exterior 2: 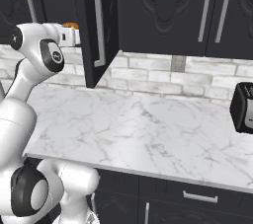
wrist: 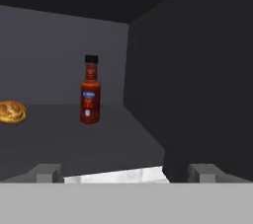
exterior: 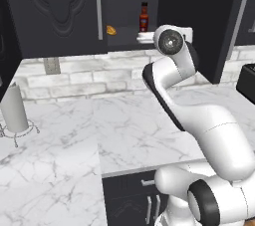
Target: The dining table condiment station is running low on condiment bottle. Refill the condiment station by opening the cabinet and taking the condiment bottle from the cabinet and placing it on the dining table.
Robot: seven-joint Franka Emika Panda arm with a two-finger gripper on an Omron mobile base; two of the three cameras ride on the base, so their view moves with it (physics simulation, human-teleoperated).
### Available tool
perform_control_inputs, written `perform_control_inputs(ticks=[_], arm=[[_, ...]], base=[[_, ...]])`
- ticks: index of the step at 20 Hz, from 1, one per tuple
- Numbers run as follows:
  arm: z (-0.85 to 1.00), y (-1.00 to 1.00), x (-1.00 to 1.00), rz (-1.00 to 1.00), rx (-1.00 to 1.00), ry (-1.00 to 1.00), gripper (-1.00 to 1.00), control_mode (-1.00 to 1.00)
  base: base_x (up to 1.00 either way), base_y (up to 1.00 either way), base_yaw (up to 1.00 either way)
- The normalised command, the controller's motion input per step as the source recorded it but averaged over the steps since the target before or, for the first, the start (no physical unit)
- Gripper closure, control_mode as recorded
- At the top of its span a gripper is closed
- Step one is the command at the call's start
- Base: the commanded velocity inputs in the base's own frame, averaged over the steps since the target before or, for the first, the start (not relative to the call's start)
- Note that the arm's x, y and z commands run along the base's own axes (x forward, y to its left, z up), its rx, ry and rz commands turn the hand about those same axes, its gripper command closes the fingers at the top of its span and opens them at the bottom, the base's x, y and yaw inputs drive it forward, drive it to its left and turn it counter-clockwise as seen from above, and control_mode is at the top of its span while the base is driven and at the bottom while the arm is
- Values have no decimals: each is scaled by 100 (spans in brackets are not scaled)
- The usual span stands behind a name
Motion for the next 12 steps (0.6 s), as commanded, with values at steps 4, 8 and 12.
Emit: perform_control_inputs(ticks=[4,8,12], arm=[[20,0,8,7,0,0,-100,-100],[0,0,3,0,0,0,-100,-100],[0,0,10,0,0,0,-100,-100]], base=[[0,0,0],[0,0,0],[0,0,0]])
